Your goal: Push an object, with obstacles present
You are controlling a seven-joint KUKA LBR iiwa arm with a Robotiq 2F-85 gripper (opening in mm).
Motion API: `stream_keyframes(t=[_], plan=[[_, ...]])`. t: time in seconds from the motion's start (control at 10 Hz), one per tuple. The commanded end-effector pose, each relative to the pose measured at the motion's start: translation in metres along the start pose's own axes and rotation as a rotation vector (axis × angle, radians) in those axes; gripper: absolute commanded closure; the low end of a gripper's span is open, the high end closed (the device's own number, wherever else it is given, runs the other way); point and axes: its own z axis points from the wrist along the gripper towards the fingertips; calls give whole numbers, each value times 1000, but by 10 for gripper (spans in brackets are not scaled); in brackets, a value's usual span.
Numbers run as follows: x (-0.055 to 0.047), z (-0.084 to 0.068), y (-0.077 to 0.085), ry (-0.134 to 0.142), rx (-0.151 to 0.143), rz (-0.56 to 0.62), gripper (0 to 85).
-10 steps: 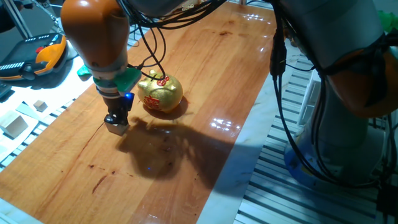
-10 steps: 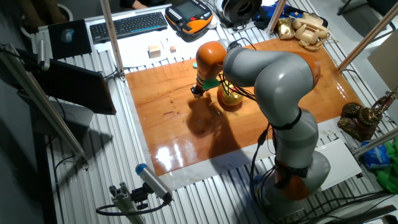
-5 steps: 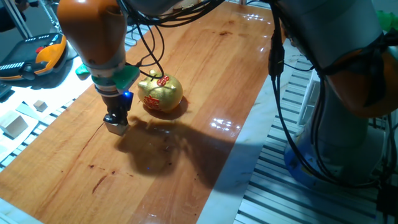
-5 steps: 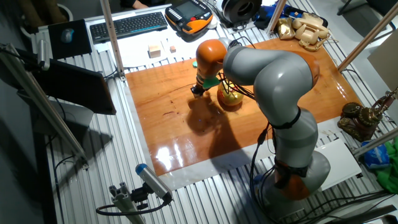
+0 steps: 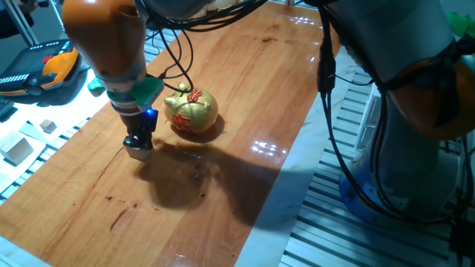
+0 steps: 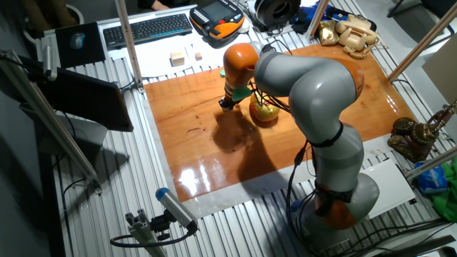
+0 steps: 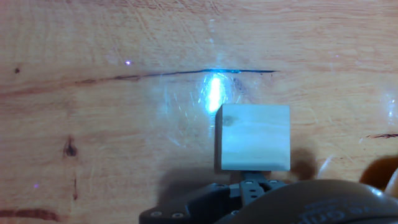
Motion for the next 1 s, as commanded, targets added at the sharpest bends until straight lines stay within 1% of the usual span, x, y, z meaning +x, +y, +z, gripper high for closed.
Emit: stream_keyframes(t=[0.0,0.1,0.2,0.4,0.5,0.7,0.9], plan=[[-2,2,-1,-8,6,1,850],[-6,3,-3,-12,13,-1,850],[-10,2,-5,-11,11,-2,850],[-13,4,-6,-20,15,7,850],[-14,5,-5,-22,12,11,850],[-17,6,-6,-19,4,15,850],[-20,3,-4,-13,4,15,850]])
